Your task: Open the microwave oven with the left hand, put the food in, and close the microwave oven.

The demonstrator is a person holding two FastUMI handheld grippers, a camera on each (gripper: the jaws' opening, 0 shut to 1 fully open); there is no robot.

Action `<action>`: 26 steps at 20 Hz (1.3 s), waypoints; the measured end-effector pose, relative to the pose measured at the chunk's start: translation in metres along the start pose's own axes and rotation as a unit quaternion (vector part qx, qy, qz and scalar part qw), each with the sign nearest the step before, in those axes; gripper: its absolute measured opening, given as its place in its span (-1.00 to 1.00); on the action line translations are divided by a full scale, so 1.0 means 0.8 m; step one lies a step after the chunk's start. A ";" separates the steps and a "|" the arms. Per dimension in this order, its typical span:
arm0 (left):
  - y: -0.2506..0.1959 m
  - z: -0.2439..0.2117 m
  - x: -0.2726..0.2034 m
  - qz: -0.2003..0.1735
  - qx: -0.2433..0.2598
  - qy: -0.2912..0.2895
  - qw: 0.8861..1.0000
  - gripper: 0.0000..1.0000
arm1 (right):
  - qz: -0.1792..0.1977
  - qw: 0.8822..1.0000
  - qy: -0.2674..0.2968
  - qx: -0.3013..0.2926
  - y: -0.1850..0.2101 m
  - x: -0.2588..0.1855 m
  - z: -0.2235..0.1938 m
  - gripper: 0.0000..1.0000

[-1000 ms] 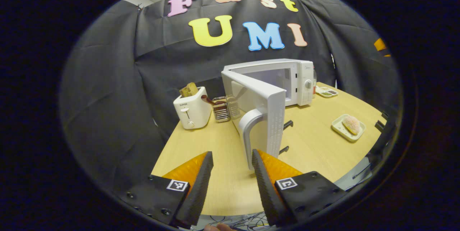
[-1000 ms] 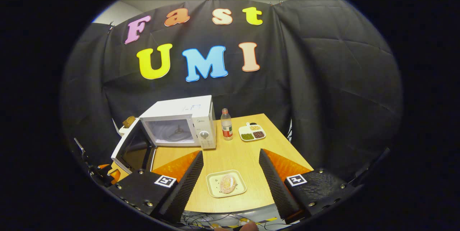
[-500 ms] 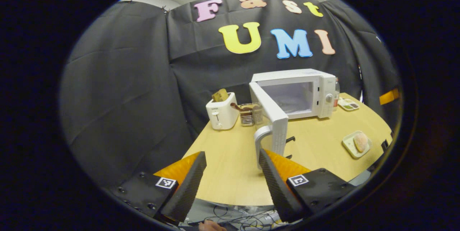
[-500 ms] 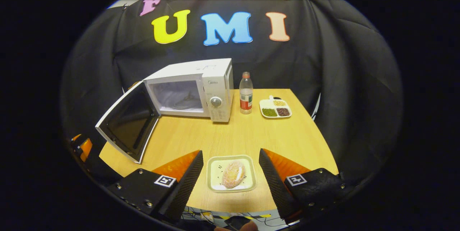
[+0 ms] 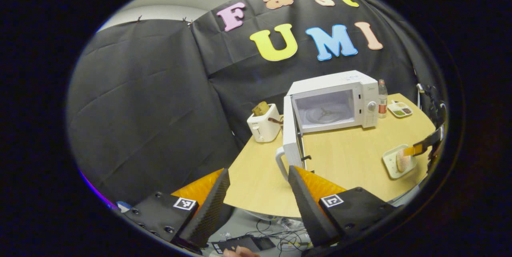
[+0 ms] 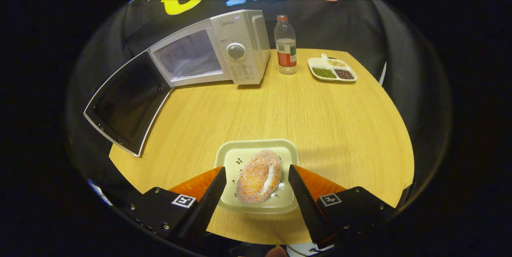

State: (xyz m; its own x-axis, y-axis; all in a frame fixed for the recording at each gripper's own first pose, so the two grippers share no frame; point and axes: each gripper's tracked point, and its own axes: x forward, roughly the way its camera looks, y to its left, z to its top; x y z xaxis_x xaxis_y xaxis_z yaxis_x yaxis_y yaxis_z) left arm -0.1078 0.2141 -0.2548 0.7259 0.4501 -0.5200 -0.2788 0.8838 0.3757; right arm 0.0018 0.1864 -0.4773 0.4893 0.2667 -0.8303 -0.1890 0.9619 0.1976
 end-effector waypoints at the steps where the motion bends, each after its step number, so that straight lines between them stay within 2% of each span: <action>1: -0.006 -0.002 -0.014 0.004 0.000 0.006 1.000 1.00 | 0.001 1.000 0.014 -0.002 -0.002 0.010 -0.011 0.93; 4: -0.022 -0.012 -0.041 0.005 -0.015 0.023 1.000 1.00 | 0.004 0.999 0.032 0.003 -0.005 0.029 -0.029 0.98; 5: -0.023 -0.013 -0.049 0.008 -0.019 0.025 0.999 0.94 | 0.010 0.999 0.037 0.008 -0.004 0.031 -0.032 0.97; 6: -0.022 -0.016 -0.057 0.010 -0.021 0.025 0.999 1.00 | 0.008 0.999 0.037 0.017 -0.003 0.029 -0.030 0.96; 9: -0.011 -0.018 -0.075 0.018 -0.031 0.019 0.999 1.00 | 0.004 0.999 0.038 0.019 0.006 0.038 -0.023 0.72; 10: -0.006 -0.026 -0.076 0.020 -0.039 0.022 0.999 0.94 | -0.001 0.999 0.041 0.011 0.007 0.036 -0.024 0.72; 11: 0.000 -0.030 -0.077 0.022 -0.050 0.023 0.998 1.00 | -0.001 0.999 0.041 0.007 0.009 0.039 -0.022 0.73; 13: 0.016 -0.038 -0.079 0.026 -0.069 0.022 0.997 0.94 | -0.003 0.999 0.036 0.006 0.011 0.040 -0.021 0.41; 14: 0.024 -0.040 -0.080 0.026 -0.074 0.019 0.997 0.94 | -0.006 0.999 0.037 0.010 0.010 0.038 -0.020 0.41; 15: 0.031 -0.043 -0.079 0.024 -0.075 0.016 0.997 1.00 | -0.010 0.999 0.036 0.014 0.011 0.037 -0.021 0.16; 16: 0.037 -0.045 -0.077 0.021 -0.076 0.011 0.997 0.94 | 0.000 0.999 0.039 0.020 0.019 0.033 -0.020 0.16; 19: 0.051 -0.042 -0.070 0.005 -0.086 -0.007 0.996 1.00 | -0.001 0.999 0.025 0.038 0.032 0.014 -0.007 0.15; 20: 0.056 -0.042 -0.064 -0.001 -0.093 -0.014 0.996 0.94 | -0.002 0.999 0.018 0.041 0.038 0.007 0.001 0.16; 22: 0.062 -0.041 -0.054 -0.015 -0.111 -0.026 0.993 0.94 | 0.002 0.999 0.001 0.044 0.059 -0.008 0.016 0.15; 23: 0.065 -0.039 -0.051 -0.022 -0.116 -0.033 0.992 1.00 | 0.004 0.999 -0.009 0.046 0.070 -0.016 0.025 0.15; 26: 0.080 -0.035 -0.047 -0.032 -0.103 -0.055 0.993 0.94 | 0.019 0.998 -0.035 0.057 0.113 -0.034 0.053 0.15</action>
State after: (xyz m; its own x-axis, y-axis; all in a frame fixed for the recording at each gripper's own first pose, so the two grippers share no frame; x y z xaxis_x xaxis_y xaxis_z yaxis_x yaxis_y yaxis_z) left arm -0.1704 0.2576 -0.2326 0.8080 0.3850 -0.4459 -0.3434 0.9228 0.1744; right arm 0.0076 0.2689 -0.4148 0.5424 0.3024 -0.7838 -0.1116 0.9506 0.2896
